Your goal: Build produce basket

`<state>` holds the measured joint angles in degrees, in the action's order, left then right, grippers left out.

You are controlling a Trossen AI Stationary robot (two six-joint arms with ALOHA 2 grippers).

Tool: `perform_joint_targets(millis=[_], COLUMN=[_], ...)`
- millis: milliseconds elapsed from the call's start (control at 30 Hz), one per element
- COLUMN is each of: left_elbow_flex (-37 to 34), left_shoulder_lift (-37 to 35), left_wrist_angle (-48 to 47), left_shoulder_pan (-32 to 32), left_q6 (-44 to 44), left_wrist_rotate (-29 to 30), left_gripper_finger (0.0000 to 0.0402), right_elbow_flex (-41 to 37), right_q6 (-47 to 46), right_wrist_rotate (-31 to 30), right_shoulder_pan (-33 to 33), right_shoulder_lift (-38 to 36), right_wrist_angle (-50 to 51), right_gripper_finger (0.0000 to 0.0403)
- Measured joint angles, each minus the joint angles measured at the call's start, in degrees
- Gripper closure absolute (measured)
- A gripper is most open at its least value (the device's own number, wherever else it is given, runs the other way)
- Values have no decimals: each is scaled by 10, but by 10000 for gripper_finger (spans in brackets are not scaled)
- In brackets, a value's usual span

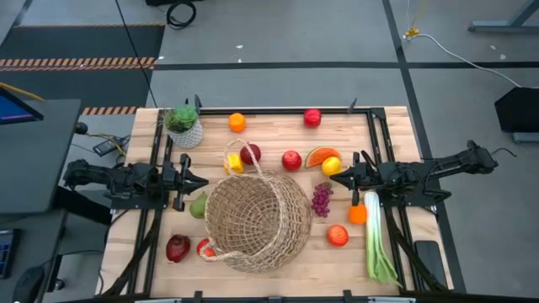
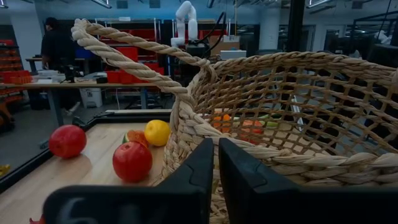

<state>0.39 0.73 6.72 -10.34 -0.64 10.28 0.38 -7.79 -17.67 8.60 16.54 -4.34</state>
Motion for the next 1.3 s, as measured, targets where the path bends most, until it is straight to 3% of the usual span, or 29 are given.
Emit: perform_joint_targets(millis=[867, 1067, 1300], left_elbow_flex=[0, 0, 0], left_shoulder_lift=[0, 0, 0], left_wrist_angle=[0, 0, 46], left_shoulder_pan=[0, 0, 0], left_q6=[0, 0, 0], left_wrist_rotate=[0, 0, 0], left_gripper_finger=[370, 368, 371], right_elbow_flex=[0, 0, 0], right_q6=[0, 96, 105], right_wrist_rotate=[-3, -157, -170], right_shoulder_pan=[0, -10, -12], right_shoulder_lift=[0, -1, -1], right_wrist_angle=[-1, -16, -18], right_gripper_finger=[386, 386, 386])
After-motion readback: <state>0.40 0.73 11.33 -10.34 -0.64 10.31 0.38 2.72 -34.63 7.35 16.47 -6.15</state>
